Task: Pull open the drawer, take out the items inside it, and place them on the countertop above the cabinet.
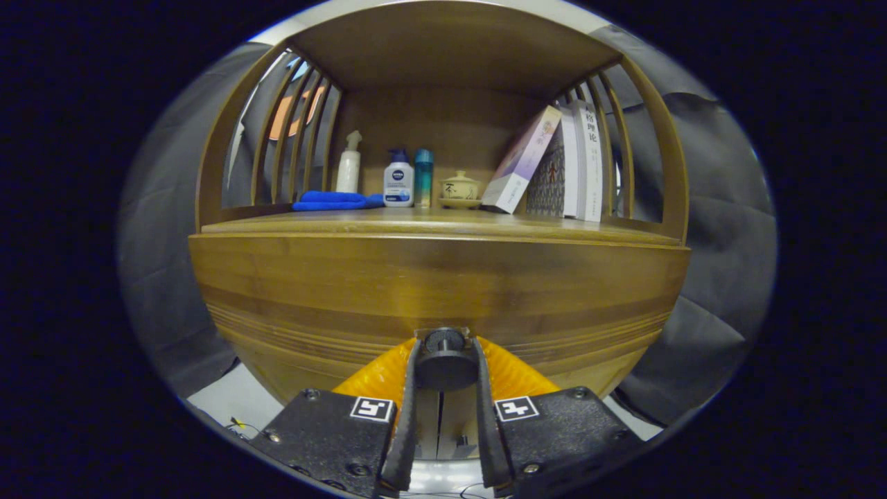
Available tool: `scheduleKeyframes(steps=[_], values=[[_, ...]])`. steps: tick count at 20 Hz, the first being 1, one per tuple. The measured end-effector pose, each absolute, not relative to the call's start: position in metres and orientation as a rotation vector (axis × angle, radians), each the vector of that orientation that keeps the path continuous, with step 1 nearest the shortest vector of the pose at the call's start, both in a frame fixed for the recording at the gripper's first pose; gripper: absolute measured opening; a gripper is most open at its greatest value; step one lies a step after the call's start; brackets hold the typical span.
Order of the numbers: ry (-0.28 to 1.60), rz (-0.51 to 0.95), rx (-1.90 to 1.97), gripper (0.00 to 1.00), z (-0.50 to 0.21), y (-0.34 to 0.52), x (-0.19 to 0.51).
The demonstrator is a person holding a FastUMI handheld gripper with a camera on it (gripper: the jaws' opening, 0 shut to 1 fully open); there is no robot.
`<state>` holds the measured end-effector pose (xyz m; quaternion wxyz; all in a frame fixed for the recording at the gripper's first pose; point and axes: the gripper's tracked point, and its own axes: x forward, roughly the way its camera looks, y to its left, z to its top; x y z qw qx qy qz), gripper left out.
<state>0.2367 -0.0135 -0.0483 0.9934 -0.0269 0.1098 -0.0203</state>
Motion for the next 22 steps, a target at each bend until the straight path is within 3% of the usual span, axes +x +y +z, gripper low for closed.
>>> scheduleKeyframes(steps=[22], values=[[0.221,-0.024,0.04,0.39,-0.06,-0.025,0.099]])
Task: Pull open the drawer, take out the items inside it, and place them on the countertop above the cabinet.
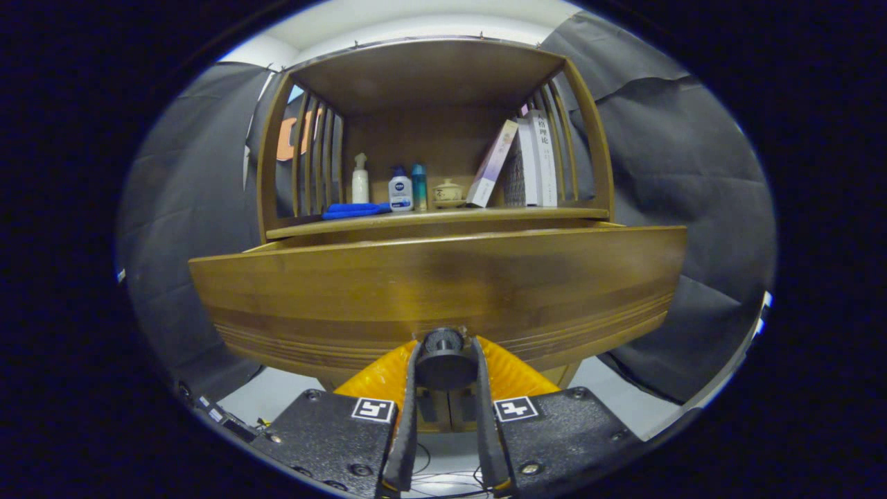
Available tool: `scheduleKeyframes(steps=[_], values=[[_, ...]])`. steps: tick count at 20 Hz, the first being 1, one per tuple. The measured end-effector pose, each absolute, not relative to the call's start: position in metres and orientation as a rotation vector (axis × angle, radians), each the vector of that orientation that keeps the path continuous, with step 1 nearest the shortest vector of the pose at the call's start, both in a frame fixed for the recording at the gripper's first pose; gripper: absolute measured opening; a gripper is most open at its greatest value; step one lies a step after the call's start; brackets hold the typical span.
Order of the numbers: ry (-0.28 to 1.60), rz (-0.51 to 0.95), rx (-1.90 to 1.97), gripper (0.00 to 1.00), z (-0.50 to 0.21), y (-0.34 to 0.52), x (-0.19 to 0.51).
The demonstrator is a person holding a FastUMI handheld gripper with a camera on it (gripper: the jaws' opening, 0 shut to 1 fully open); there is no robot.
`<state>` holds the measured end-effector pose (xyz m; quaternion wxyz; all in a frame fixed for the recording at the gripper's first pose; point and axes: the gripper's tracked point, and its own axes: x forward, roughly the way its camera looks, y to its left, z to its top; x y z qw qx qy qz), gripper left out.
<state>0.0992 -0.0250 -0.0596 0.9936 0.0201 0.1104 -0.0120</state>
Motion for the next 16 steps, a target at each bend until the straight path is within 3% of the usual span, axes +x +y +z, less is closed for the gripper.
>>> scheduleKeyframes(steps=[16], values=[[0.242,-0.005,0.057,0.39,-0.068,-0.021,0.051]])
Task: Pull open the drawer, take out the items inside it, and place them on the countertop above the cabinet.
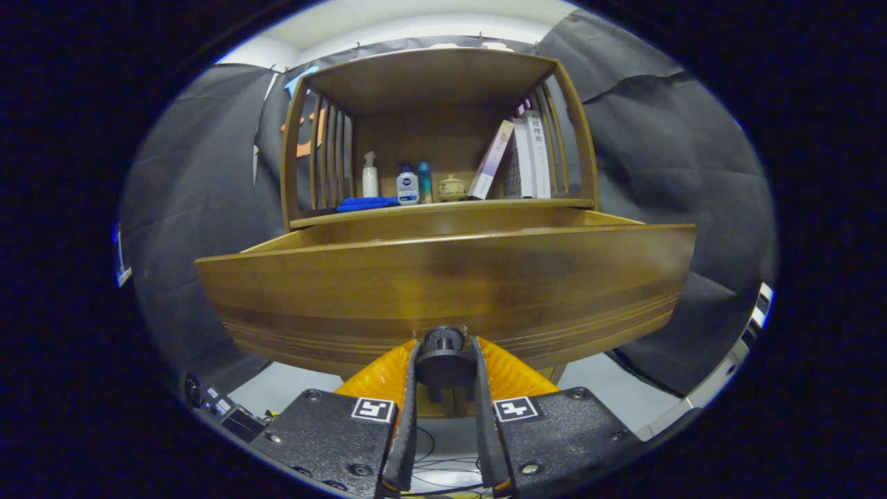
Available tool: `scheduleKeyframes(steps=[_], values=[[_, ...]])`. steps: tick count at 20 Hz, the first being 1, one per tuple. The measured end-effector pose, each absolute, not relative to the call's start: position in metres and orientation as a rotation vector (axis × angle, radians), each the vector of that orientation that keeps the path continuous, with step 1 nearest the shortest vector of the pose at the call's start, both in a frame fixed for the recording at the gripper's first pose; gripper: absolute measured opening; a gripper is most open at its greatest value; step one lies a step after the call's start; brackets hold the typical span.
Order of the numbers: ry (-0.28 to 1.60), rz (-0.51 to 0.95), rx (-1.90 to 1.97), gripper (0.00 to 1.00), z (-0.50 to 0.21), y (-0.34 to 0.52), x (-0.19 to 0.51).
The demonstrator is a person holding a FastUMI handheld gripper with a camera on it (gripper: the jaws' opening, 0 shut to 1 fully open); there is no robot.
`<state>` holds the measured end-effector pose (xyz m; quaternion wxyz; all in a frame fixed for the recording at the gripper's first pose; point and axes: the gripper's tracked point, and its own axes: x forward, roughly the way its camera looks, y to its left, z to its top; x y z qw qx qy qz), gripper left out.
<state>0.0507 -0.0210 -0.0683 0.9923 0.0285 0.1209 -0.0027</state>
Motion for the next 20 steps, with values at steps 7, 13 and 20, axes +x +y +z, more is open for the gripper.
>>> scheduleKeyframes(steps=[7,13,20], values=[[0.286,0.008,0.045,0.45,-0.067,-0.023,0.043],[0.244,0.026,-0.096,0.9,-0.027,-0.043,0.01],[0.186,0.012,-0.076,1.0,0.073,-0.065,0.031]])
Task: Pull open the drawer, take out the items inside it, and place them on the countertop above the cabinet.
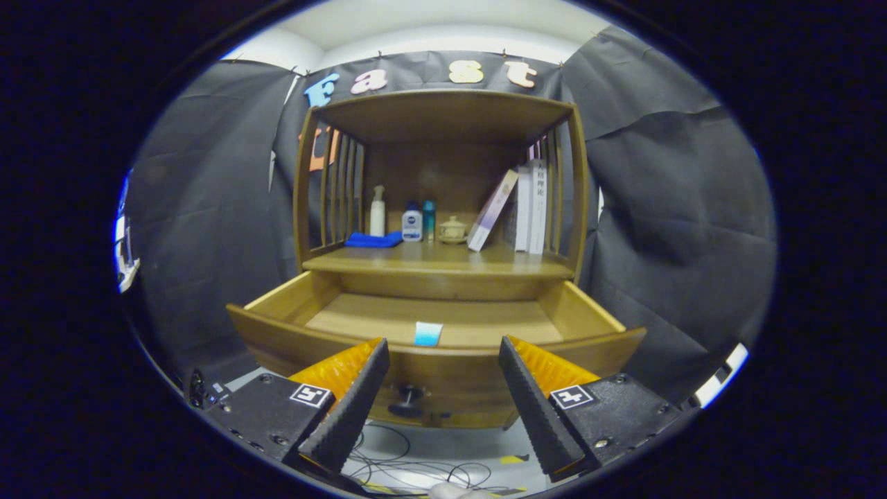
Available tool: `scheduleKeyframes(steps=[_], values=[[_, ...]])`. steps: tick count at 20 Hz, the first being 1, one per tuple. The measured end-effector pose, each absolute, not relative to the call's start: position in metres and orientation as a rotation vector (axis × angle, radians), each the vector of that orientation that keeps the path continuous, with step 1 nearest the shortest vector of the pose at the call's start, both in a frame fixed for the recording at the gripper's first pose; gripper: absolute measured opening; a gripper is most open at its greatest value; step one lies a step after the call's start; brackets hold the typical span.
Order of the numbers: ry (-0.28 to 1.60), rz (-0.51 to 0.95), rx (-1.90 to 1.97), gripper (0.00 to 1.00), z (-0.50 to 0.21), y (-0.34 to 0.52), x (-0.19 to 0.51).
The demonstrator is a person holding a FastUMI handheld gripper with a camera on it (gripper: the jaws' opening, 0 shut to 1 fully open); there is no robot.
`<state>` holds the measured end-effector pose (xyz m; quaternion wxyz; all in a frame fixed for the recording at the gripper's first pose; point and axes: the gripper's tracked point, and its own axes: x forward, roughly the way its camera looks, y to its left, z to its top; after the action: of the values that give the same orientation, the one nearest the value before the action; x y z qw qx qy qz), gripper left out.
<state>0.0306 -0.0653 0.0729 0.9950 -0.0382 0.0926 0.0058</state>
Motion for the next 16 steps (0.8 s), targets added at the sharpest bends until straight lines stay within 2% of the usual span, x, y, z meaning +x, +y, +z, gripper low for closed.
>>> scheduleKeyframes(steps=[2,5,11,15,16], values=[[0.208,0.026,-0.098,1.0,0.092,-0.062,0.05],[0.338,0.093,-0.067,1.0,0.099,-0.051,0.084],[0.657,0.148,-0.026,1.0,0.079,-0.023,0.155],[0.828,0.121,-0.045,1.0,0.053,-0.015,0.189],[0.863,0.114,-0.041,0.97,0.045,-0.012,0.194]])
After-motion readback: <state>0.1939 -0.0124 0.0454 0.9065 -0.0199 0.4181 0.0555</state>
